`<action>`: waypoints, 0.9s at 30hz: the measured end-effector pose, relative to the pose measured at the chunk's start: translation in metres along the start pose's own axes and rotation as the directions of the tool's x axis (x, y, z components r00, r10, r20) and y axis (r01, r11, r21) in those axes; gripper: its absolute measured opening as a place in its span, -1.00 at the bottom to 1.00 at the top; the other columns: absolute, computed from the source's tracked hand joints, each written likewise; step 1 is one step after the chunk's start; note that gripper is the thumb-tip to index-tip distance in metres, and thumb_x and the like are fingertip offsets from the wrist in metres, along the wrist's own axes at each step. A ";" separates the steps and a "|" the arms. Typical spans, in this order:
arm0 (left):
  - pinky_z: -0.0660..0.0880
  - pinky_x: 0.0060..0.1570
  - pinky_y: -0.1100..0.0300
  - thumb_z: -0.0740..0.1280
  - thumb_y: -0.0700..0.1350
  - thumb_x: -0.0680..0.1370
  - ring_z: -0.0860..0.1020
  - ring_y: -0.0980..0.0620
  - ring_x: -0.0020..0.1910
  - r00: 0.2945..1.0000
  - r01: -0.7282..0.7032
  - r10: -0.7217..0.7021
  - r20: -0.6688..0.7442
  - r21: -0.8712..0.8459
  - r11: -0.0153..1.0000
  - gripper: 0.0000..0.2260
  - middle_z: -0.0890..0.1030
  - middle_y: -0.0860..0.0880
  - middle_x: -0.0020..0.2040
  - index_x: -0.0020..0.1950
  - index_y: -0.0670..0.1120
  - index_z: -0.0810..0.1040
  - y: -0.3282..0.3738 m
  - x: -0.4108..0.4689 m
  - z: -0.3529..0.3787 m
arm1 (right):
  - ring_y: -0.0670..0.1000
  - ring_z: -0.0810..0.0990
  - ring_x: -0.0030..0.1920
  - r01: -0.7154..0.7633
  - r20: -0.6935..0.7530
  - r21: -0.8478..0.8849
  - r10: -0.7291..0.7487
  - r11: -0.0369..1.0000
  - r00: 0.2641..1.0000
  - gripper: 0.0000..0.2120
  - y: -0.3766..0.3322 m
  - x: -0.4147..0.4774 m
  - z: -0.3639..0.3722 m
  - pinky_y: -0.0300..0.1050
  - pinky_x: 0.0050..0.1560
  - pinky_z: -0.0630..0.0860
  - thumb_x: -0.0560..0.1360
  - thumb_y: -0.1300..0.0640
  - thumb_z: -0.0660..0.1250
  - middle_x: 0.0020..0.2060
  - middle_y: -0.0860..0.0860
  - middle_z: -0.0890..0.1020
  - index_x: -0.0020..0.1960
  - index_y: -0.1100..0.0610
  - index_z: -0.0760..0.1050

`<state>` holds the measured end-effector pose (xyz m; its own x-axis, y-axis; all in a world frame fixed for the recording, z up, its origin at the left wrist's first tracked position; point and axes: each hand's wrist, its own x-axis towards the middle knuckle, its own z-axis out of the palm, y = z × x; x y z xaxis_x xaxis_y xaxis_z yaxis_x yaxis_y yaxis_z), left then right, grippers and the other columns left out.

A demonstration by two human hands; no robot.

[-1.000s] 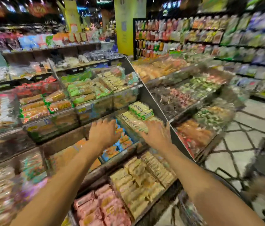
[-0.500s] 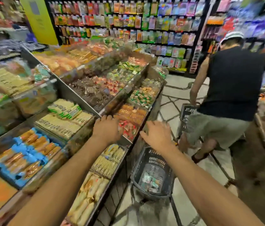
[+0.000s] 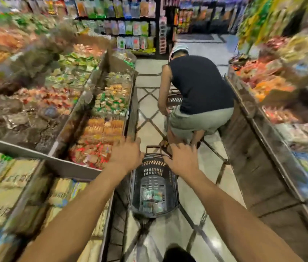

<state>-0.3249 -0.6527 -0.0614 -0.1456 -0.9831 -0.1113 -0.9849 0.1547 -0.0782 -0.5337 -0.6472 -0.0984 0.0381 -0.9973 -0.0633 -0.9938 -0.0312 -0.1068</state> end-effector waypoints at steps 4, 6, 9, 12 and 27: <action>0.44 0.31 -0.15 0.20 0.20 0.64 0.39 -0.27 0.44 0.997 -0.040 0.039 0.069 0.010 0.999 -0.45 0.48 -0.24 0.42 0.54 -0.06 0.32 0.004 0.028 0.030 | 0.20 0.54 0.30 -0.041 0.063 -0.001 0.041 0.999 0.997 -0.48 0.011 0.010 0.025 0.20 0.40 0.33 0.59 -0.29 0.20 0.25 0.11 0.58 0.40 0.02 0.45; 0.43 0.34 -0.15 0.20 0.21 0.64 0.39 -0.28 0.45 0.995 -0.053 0.051 0.081 0.018 0.998 -0.42 0.45 -0.25 0.44 0.57 -0.07 0.27 0.006 0.043 0.044 | 0.20 0.55 0.27 -0.058 0.080 0.022 0.057 0.998 0.995 -0.50 0.015 0.020 0.040 0.14 0.33 0.40 0.60 -0.26 0.21 0.24 0.11 0.58 0.38 0.03 0.45; 0.40 0.33 -0.13 0.22 0.20 0.63 0.43 -0.23 0.40 0.994 -0.054 0.053 0.101 0.006 0.999 -0.43 0.47 -0.22 0.40 0.55 -0.08 0.27 0.011 0.064 0.067 | 0.17 0.57 0.24 -0.081 0.126 0.025 0.077 0.996 0.989 -0.50 0.020 0.038 0.065 0.12 0.28 0.46 0.57 -0.28 0.22 0.19 0.11 0.62 0.33 0.03 0.50; 0.40 0.35 -0.14 0.21 0.19 0.64 0.43 -0.23 0.39 0.985 -0.034 0.039 0.167 -0.032 0.999 -0.45 0.49 -0.22 0.37 0.53 -0.08 0.28 0.018 0.082 0.090 | 0.16 0.58 0.16 -0.072 0.165 0.036 0.065 0.997 0.984 -0.52 0.025 0.055 0.094 0.11 0.21 0.45 0.56 -0.27 0.19 0.10 0.07 0.61 0.28 0.03 0.53; 0.42 0.33 -0.16 0.24 0.13 0.64 0.46 -0.28 0.36 0.873 0.135 -0.071 0.482 -0.101 0.986 -0.47 0.48 -0.22 0.35 0.55 -0.08 0.33 0.061 0.150 0.281 | 0.24 0.65 0.04 0.027 0.422 0.096 -0.065 0.995 0.904 -0.61 0.062 0.135 0.254 0.06 0.06 0.52 0.60 -0.18 0.26 0.01 0.15 0.65 0.17 0.12 0.58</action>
<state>-0.3803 -0.7634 -0.3612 -0.0122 -0.8219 -0.5695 -0.9999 0.0094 0.0078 -0.5633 -0.7668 -0.3652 0.1432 -0.8713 -0.4695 -0.9778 -0.0514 -0.2030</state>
